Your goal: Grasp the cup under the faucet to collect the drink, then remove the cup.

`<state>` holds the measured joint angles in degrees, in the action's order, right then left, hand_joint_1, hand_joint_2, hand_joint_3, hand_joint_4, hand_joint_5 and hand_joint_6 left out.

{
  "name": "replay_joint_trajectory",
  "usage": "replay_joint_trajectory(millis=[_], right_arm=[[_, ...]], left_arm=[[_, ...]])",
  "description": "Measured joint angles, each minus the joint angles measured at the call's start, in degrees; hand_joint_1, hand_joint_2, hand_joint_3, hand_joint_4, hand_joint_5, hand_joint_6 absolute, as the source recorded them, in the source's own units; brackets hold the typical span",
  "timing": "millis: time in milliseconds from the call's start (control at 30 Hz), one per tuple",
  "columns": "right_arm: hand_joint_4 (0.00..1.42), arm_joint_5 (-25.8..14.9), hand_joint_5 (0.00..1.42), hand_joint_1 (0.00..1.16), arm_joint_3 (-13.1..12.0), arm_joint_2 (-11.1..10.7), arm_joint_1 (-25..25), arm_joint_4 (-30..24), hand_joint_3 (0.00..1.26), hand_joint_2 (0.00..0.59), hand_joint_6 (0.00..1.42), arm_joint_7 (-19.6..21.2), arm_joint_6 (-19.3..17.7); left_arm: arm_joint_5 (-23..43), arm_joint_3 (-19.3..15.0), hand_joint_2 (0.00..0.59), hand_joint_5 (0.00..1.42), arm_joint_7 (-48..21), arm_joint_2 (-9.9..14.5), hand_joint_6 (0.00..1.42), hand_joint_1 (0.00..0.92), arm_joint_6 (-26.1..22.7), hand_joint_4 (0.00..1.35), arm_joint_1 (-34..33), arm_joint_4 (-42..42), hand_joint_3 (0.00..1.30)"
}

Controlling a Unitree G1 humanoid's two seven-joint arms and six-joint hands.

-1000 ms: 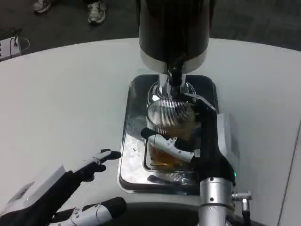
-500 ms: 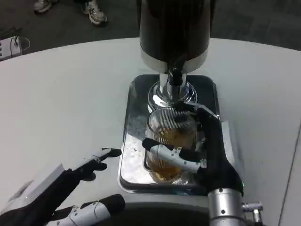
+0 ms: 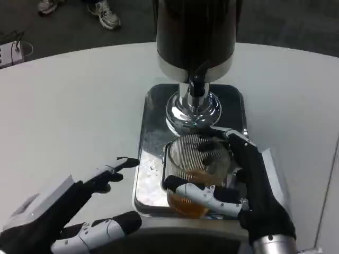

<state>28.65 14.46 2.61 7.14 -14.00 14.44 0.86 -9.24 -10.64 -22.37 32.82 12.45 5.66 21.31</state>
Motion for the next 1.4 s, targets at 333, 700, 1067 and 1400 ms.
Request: replay_joint_trajectory(millis=[333, 700, 1067, 1400], right_arm=[[1.28, -4.3, 1.42, 0.95, -2.2, -4.0, -6.9, -14.9, 1.03, 0.232, 1.42, -9.5, 0.4], [1.26, -12.2, 1.42, 0.95, -9.4, -11.9, -9.9, -26.9, 1.02, 0.216, 1.42, -21.3, 2.0], [1.26, -17.8, 1.42, 0.95, -15.3, -17.2, -11.8, -33.4, 1.03, 0.210, 1.42, -27.5, 2.0], [1.26, -20.4, 1.42, 0.95, -18.7, -19.0, -15.3, -34.9, 1.03, 0.198, 1.42, -29.0, 2.0]], left_arm=[[-2.5, 1.0, 0.063, 0.13, 0.0, 1.0, 0.21, 0.000, 2.2, 0.03, -3.7, -1.1, 0.14], [-7.4, 2.9, 0.063, 0.02, 0.5, 1.0, 0.14, 0.000, 4.3, 0.00, -4.2, 1.3, 0.07], [-14.1, 3.1, 0.067, 0.00, 1.3, -0.5, 0.04, 0.000, 2.5, 0.00, -1.8, 10.2, 0.00], [-17.0, 3.1, 0.070, 0.00, 1.3, -1.4, 0.01, 0.000, -0.1, 0.00, -0.8, 13.8, 0.00]])
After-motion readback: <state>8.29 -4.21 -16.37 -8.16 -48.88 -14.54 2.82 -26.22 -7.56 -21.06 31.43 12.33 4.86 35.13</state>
